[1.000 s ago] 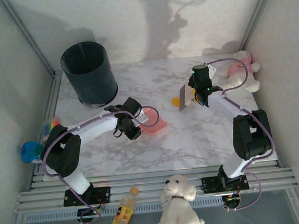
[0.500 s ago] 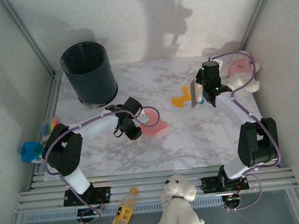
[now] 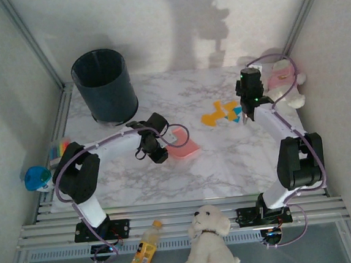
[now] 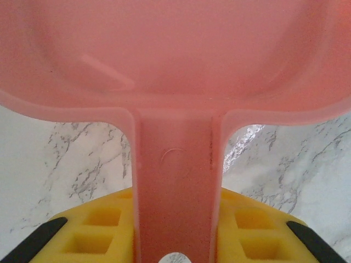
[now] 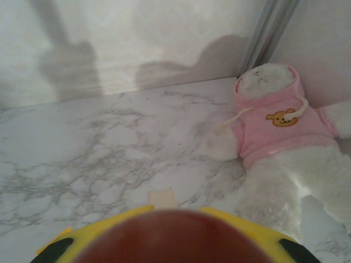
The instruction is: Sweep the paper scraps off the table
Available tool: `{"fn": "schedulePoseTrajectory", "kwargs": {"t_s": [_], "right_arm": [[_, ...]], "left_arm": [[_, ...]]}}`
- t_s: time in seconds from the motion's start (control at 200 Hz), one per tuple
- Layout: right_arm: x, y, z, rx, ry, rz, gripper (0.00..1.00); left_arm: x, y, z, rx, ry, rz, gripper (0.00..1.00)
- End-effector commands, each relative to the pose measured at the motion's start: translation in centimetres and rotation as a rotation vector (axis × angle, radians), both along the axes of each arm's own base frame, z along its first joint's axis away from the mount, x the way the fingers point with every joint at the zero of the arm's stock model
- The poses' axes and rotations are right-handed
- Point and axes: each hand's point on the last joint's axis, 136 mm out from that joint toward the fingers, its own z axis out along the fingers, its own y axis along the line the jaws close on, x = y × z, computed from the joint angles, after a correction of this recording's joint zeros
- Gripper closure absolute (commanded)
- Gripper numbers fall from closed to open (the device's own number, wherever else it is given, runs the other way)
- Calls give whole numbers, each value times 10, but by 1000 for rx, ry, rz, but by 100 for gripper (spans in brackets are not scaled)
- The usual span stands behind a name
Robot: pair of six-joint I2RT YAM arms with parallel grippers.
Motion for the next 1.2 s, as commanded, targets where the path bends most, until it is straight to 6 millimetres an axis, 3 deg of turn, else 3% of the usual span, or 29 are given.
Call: {"fn": "schedulePoseTrajectory", "kwargs": {"t_s": [0.0,0.255,0.526,0.871,1.197], "right_arm": [[19,-11,21,-104,-55,-26,100],[50,-11,5,-216,-36,5,100],[66,15,-16,-194,-7,140,100],[55,55,-49,-138,67,336,100],[26,96,-64,-137,123,483,100]], "left_arm": [[-1,-9,6,-16,15,-35,100],[7,-15,5,-18,18,-39,100],[16,-20,3,1,34,-41,100],[21,-24,2,16,51,-47,100],[26,-21,-4,59,56,-54,100]]}}
